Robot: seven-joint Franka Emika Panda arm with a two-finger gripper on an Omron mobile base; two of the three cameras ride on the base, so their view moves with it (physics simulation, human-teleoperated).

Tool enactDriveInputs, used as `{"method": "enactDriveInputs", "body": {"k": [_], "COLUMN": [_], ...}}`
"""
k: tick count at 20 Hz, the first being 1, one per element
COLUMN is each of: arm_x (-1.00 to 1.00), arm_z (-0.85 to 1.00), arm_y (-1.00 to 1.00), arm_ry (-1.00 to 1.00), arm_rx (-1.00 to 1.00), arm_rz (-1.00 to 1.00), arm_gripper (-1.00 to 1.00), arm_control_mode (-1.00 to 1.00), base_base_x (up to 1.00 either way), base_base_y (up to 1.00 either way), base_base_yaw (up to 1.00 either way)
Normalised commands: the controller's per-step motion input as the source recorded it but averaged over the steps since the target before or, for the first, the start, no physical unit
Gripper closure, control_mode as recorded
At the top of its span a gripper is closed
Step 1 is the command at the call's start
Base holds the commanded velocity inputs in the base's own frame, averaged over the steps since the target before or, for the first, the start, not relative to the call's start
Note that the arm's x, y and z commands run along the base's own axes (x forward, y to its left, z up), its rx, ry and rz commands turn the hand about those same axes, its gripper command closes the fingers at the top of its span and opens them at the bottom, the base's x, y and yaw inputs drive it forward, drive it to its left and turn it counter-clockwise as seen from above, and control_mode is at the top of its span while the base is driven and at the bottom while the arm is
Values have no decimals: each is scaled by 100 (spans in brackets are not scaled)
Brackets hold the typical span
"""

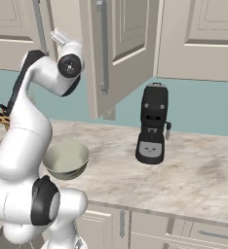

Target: Open the cabinet. Pick the tangerine and orange from the cabinet and place them into the bowl. Then close the cabinet.

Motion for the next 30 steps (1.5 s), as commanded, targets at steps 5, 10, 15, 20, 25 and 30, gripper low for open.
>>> {"method": "enactDriveInputs", "body": {"k": [5, 10, 15, 20, 25, 30], "arm_x": [99, 58, 12, 0, -30, -69], "arm_z": [-16, -23, -68, -100, -100, -100], "arm_y": [2, 43, 94, 100, 100, 100], "arm_ry": [25, 53, 13, 5, 1, 0], "arm_rx": [20, 0, 3, 6, 7, 0], "arm_rz": [13, 15, 39, 46, 48, 41], "arm_gripper": [-100, -100, -100, -100, -100, -100], "arm_control_mode": [-100, -100, -100, -100, -100, -100], "base_base_x": [0, 0, 0, 0, 0, 0], "base_base_y": [0, 0, 0, 0, 0, 0], "base_base_yaw": [0, 0, 0, 0, 0, 0]}}
